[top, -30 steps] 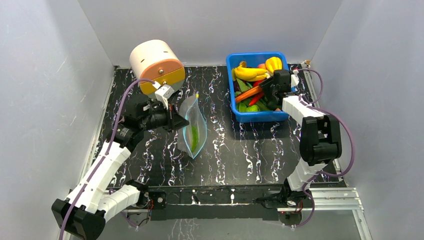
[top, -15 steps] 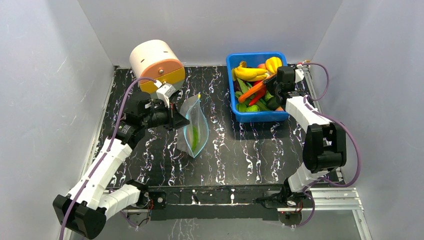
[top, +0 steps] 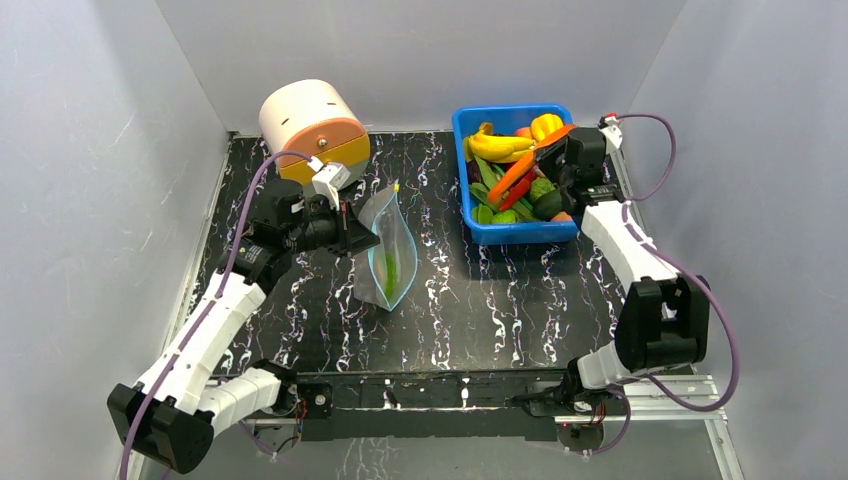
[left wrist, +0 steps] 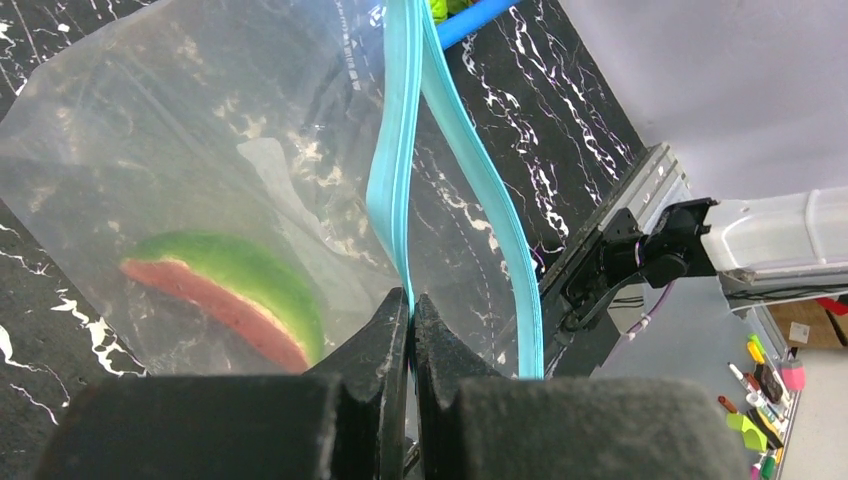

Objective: Place the food in the zip-top bag and seal the zipper
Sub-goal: Pick up the fake vegetable from the bin, then place the fake food in the zipper food storage bag.

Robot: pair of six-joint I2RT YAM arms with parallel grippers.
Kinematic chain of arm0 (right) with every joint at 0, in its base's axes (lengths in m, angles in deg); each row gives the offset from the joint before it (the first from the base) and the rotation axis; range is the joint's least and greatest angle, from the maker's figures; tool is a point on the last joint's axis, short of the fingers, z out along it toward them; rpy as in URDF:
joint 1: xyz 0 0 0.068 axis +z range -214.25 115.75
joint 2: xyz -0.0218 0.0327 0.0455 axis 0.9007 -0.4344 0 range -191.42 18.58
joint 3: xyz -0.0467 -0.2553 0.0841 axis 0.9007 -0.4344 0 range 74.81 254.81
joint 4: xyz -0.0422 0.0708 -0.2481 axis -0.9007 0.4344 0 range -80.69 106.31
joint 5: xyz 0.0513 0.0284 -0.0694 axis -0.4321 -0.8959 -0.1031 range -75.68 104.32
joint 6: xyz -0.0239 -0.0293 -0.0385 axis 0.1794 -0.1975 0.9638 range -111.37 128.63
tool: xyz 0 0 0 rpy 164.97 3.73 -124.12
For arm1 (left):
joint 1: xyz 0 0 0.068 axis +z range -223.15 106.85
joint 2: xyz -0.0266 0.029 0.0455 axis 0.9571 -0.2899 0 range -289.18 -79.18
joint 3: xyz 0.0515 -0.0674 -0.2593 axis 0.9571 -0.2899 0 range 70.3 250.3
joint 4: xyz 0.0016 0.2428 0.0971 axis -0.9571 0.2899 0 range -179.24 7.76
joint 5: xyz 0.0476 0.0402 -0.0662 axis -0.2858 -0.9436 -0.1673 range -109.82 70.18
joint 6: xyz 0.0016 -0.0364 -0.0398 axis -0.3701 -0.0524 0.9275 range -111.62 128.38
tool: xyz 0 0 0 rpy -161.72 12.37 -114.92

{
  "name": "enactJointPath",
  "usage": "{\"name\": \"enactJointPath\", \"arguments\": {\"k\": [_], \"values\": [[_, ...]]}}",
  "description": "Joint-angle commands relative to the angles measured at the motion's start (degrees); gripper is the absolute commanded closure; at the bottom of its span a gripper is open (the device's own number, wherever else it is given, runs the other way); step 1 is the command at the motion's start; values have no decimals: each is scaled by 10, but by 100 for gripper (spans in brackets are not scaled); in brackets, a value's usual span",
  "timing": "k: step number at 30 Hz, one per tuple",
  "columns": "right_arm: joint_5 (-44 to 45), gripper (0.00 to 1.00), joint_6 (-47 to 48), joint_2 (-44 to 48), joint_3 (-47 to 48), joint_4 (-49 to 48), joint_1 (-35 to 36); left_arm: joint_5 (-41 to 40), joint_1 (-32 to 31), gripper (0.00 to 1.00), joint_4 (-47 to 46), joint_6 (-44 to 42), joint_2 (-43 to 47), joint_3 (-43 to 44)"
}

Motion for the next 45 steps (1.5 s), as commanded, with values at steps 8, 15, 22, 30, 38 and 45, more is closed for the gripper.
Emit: {"name": "enactJointPath", "arguments": {"k": [8,15,22,30,38,45], "values": [[-45,87,127,95,-34,-39,6,-45,-2,100,-2,78,-3,32],[-53,87,134,138,-34,-28,35,-94,-2,100,45,87,-16,68],[-34,88,152,198,-22,-15,80,-75,-2,100,28,115,-41,73],[-42,88,183,231,-2,7,152,-76,-2,100,22,116,-56,77],[-71,88,182,268,10,-10,198,-70,-2,100,31,125,-65,100],[-159,89,145,295,21,-61,218,-30,-2,100,-13,166,-75,81]]}}
